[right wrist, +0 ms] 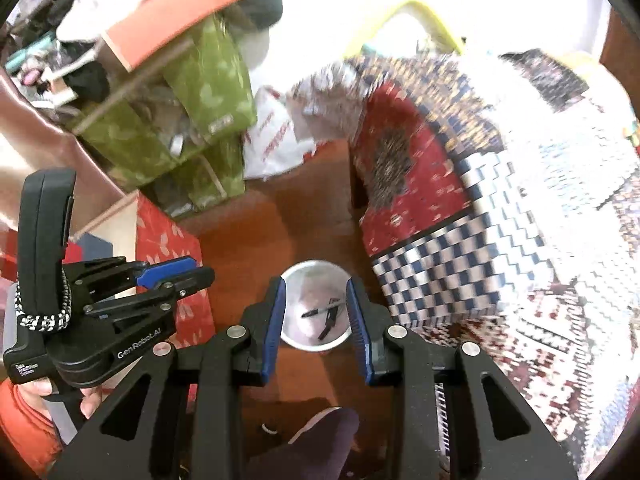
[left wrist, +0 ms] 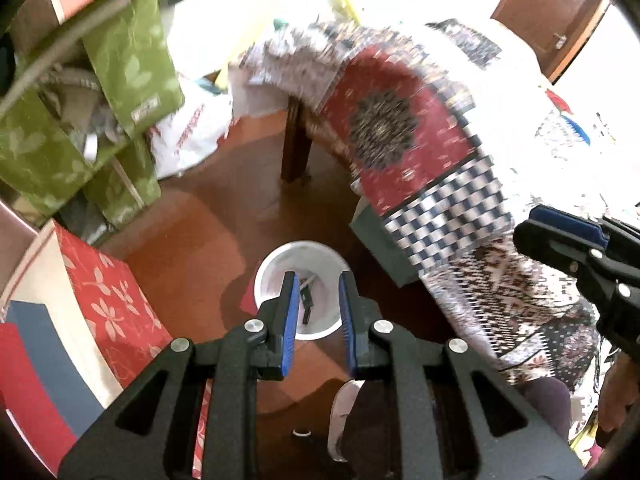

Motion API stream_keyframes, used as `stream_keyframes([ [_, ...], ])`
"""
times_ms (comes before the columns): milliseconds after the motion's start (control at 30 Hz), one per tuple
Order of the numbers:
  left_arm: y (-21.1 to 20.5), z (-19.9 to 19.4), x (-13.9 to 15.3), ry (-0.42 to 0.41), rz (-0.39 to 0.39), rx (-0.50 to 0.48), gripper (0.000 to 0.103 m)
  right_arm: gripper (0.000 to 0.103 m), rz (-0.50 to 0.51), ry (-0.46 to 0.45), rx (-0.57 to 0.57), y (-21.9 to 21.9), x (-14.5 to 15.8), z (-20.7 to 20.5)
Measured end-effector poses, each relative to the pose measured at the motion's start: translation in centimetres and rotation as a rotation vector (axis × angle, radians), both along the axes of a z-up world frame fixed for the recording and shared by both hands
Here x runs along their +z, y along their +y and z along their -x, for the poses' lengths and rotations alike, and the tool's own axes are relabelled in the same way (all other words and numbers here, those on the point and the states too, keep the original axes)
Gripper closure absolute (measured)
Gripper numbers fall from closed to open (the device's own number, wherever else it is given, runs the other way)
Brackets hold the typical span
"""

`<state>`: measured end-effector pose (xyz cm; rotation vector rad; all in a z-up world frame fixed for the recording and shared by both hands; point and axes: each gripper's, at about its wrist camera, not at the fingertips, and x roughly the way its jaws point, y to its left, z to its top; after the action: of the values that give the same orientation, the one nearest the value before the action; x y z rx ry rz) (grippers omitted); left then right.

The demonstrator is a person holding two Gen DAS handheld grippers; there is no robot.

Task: Collect trash
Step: 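Move both tools back up over the items on the bed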

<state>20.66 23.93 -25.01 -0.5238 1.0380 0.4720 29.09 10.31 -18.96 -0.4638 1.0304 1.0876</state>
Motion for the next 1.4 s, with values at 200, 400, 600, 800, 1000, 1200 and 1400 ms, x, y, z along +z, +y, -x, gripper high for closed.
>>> stream_keyframes([
  [200, -3.9, 0.2, 6.0, -0.085, -0.083, -0.058, 0.084, 0.075, -0.104, -0.086, -0.075, -4.9, 5.5, 0.2],
  [400, -8.4, -0.7, 10.4, -0.162, -0.138, -0.126, 0.084, 0.075, -0.182, -0.183, -0.166, -10.7, 9.7, -0.1],
  [600, -14.3, -3.4, 13.8, -0.238, -0.169, -0.219, 0.084, 0.074, -0.234, -0.248, -0.289, -17.6, 12.8, -1.4],
  [800, -20.4, -6.6, 15.8, -0.285, -0.201, -0.325, 0.062, 0.048, -0.264, -0.365, -0.435, -24.4, 14.7, -2.8],
  [1000, -25.0, -10.6, 16.0, -0.309, -0.175, -0.397, 0.047, 0.048, -0.239, -0.429, -0.561, -30.1, 15.2, -5.5],
  [1200, -28.7, -15.3, 14.8, -0.288, -0.164, -0.477, 0.047, 0.048, -0.195, -0.476, -0.645, -34.6, 14.3, -8.3],
  [1400, -31.3, -20.3, 12.7, -0.269, -0.138, -0.537, 0.047, 0.048, -0.149, -0.448, -0.729, -38.4, 12.1, -12.6],
])
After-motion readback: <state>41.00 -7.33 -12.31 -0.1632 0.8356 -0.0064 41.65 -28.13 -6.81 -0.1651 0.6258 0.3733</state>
